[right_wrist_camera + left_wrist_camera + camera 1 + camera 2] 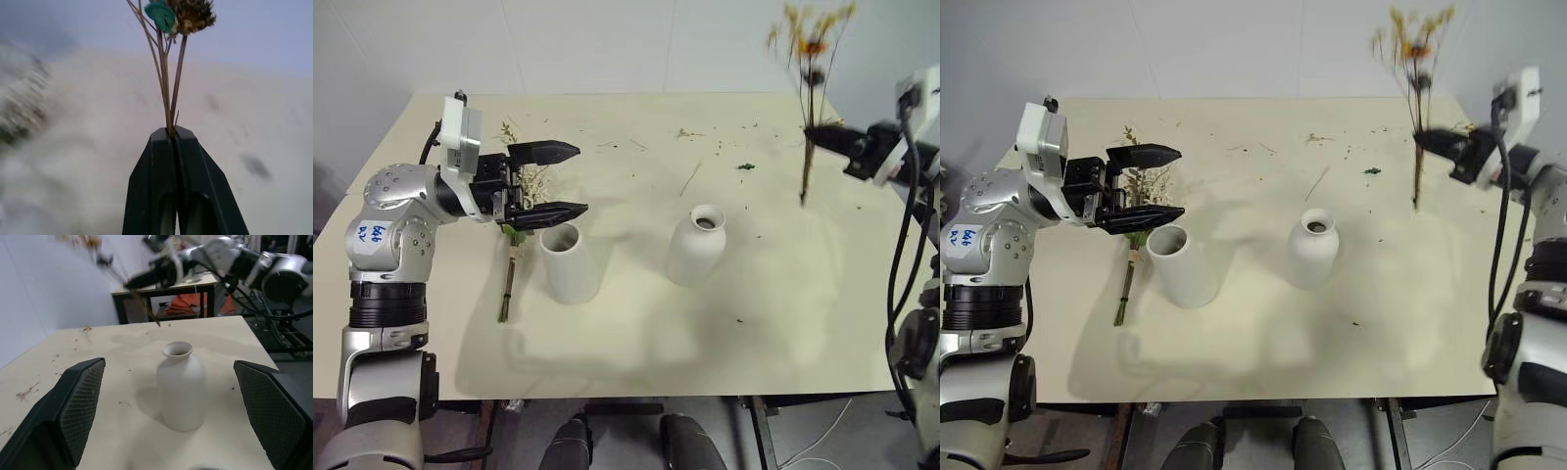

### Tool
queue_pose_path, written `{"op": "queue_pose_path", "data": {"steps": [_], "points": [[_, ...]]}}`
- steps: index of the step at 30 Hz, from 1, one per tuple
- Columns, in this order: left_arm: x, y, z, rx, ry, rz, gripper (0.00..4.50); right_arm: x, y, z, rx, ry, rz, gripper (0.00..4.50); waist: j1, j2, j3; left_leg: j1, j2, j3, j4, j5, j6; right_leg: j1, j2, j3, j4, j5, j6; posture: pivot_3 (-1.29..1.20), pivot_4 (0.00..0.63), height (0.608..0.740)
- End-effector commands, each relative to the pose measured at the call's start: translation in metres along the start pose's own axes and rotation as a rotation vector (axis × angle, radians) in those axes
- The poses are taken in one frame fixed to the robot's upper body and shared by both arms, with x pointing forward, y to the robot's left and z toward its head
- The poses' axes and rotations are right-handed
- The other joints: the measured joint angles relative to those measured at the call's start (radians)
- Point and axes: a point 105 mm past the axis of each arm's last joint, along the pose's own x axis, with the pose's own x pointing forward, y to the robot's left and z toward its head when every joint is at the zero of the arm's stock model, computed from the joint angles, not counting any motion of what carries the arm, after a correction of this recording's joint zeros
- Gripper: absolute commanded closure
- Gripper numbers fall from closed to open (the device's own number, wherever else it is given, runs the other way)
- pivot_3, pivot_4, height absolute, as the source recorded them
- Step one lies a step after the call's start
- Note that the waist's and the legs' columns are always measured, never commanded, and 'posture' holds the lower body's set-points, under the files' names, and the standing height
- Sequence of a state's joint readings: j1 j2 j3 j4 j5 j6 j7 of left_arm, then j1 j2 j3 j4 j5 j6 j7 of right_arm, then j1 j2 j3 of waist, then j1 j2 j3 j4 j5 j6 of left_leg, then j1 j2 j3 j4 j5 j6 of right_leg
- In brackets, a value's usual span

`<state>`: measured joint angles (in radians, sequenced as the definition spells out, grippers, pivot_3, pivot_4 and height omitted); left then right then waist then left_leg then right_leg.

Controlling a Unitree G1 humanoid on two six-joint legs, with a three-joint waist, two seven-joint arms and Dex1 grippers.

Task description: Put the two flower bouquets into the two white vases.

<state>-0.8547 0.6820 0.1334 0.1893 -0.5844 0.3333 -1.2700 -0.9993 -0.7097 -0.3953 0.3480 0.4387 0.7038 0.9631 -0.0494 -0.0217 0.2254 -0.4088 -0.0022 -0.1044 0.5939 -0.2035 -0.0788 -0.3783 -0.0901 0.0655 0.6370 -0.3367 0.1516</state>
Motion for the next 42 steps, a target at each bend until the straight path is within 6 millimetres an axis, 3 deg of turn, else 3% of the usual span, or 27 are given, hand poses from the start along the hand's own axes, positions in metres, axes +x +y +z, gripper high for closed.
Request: {"op": "queue_pose_path", "data": {"steps": [1,5,8,13,23,29,32,38,42], "points": [[0.002,0.004,0.008,0.044,-0.016,-0.003,0.0,-0.005,0.029,0.035,-0.039,-0.2,0.026,4.49,0.007,0.0,0.0,-0.001,-0.001,0.0,0.001,0.0,0.0,0.0,-0.001,0.0,0.0,0.0,0.0,0.0,0.15,0.74],[0.002,0.006,0.005,0.032,-0.028,0.008,0.0,-0.003,0.068,0.04,0.04,-0.334,0.159,4.49,0.017,0.0,0.0,-0.001,-0.002,0.0,0.001,0.0,0.001,-0.001,-0.002,0.0,0.001,0.0,0.0,0.0,0.15,0.74],[0.002,0.007,0.002,0.023,-0.034,0.018,0.0,-0.003,0.082,0.03,0.088,-0.35,0.205,4.49,0.019,0.0,0.0,-0.001,-0.001,-0.001,0.002,0.0,0.001,-0.001,-0.001,-0.001,0.002,0.0,0.0,0.0,0.15,0.74],[0.001,0.006,-0.002,0.011,-0.04,0.033,0.0,-0.002,0.088,0.009,0.153,-0.34,0.212,4.49,0.019,0.0,0.0,0.0,-0.002,0.0,0.002,0.0,0.002,-0.001,-0.002,0.0,0.004,0.0,0.0,0.0,0.15,0.74],[0.002,0.005,0.003,0.018,-0.051,0.054,0.0,0.001,0.085,-0.038,0.125,-0.261,0.174,4.49,0.016,0.0,0.0,0.001,-0.001,0.0,0.002,0.001,0.002,-0.001,-0.001,0.0,0.006,0.0,0.0,0.0,0.15,0.74],[-0.001,0.008,0.005,0.024,-0.049,0.072,0.0,0.002,0.089,-0.056,0.142,-0.227,0.192,4.49,0.017,0.0,0.0,0.001,-0.001,-0.001,0.002,0.001,0.002,-0.001,-0.001,0.0,0.006,0.0,0.0,0.0,0.15,0.74],[-0.003,0.009,0.006,0.029,-0.044,0.084,0.0,-0.001,0.089,-0.065,0.132,-0.194,0.18,3.86,0.018,0.0,0.0,0.001,-0.001,-0.001,0.002,0.001,0.002,-0.001,-0.001,0.0,0.006,0.0,0.0,0.0,0.15,0.74],[-0.012,0.013,0.01,0.058,-0.039,0.134,0.0,-0.014,0.084,-0.059,0.059,-0.19,0.15,1.76,0.019,0.0,0.0,0.001,-0.001,-0.001,0.002,0.001,0.002,-0.001,-0.001,0.0,0.005,0.0,0.0,0.0,0.15,0.74],[-0.033,0.021,0.009,0.066,0.064,0.204,0.0,-0.022,0.081,-0.052,-0.038,-0.155,0.166,0.38,0.014,0.0,0.0,0.001,-0.001,0.0,0.002,0.001,0.002,-0.001,-0.001,0.0,0.005,0.0,-0.001,0.0,0.15,0.74]]}}
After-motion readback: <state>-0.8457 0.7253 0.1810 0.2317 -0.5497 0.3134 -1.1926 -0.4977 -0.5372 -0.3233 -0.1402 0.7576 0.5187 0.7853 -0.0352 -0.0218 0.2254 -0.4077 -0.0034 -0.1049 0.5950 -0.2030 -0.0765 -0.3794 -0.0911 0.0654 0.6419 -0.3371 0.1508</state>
